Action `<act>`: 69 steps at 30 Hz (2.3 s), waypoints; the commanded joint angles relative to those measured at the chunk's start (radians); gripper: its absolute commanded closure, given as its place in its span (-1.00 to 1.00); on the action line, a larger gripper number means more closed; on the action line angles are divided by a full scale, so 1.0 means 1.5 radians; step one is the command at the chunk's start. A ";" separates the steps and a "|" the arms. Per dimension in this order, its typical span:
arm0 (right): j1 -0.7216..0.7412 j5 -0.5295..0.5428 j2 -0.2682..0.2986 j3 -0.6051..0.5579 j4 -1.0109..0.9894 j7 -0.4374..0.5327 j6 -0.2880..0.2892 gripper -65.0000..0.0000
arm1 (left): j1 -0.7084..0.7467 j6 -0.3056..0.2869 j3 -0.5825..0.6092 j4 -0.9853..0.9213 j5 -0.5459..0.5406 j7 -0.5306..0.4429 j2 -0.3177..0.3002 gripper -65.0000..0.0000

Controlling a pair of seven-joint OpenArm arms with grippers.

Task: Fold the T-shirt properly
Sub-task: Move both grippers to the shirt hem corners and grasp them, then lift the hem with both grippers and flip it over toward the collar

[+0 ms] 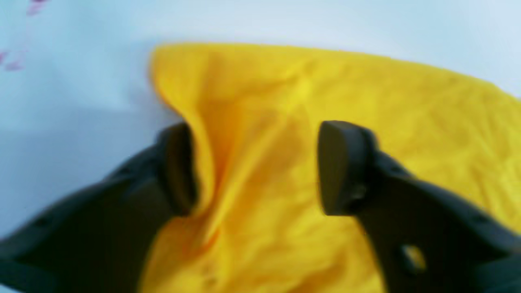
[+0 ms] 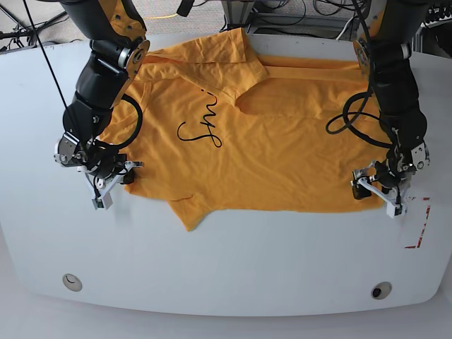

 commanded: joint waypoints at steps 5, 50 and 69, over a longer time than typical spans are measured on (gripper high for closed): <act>0.008 -0.023 0.009 -0.001 0.009 -0.026 -0.004 1.00 | -0.010 -0.003 0.003 0.004 -0.004 0.011 -0.005 1.00; 0.516 -0.019 0.137 -0.286 0.173 -0.292 -0.004 1.00 | -0.327 -0.087 -0.004 0.616 -0.005 0.383 -0.005 1.00; 0.456 -0.019 0.164 -0.283 0.347 -0.375 -0.004 1.00 | -0.236 -0.101 -0.007 0.659 -0.016 0.415 -0.021 1.00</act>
